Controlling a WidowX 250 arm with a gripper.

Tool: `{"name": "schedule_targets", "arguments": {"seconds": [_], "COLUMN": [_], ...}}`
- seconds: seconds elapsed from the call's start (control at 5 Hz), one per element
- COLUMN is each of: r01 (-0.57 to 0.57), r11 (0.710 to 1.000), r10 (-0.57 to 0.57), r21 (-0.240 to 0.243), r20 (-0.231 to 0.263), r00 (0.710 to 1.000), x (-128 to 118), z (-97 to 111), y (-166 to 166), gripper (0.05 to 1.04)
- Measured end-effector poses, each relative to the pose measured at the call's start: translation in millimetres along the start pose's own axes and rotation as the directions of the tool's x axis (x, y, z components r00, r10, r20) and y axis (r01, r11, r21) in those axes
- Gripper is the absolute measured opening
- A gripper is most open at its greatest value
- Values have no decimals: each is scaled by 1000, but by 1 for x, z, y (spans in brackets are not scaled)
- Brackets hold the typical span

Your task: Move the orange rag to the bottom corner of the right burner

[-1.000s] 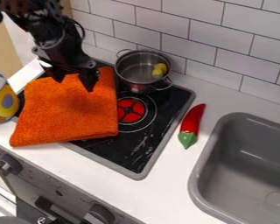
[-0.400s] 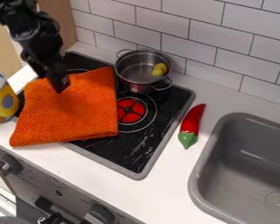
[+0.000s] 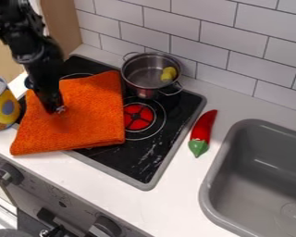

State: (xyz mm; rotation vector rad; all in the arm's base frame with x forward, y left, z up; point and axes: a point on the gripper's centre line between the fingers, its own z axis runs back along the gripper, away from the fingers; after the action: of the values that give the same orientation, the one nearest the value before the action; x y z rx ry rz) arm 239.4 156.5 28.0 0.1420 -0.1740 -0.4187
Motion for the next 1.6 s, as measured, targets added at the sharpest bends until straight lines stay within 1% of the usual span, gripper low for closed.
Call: {"name": "schedule_targets", "arguments": {"seconds": [0.2, 0.4, 0.6, 0.8, 1.0, 1.2, 1.4, 1.6], "r01": [42, 31, -25, -32, -42, -26, -1, -4], "r11": [999, 998, 996, 996, 993, 989, 986, 981], "r10": [-42, -33, 20, 27, 34, 18, -4, -2], "r21": [-14, -51, -80, -80, -112, -144, -167, -194], "r20": [-24, -42, -62, -57, -71, -60, -28, -30], "r00": [999, 999, 998, 998, 997, 998, 1000, 1000], "x": [0, 2, 5, 6, 5, 5, 6, 4], "z": [-8, -13, -16, -17, -16, -14, -11, -9], "y": [-9, -18, -22, -26, -32, -40, -48, -55], "gripper": [54, 52, 52, 52, 52, 52, 52, 52]}}
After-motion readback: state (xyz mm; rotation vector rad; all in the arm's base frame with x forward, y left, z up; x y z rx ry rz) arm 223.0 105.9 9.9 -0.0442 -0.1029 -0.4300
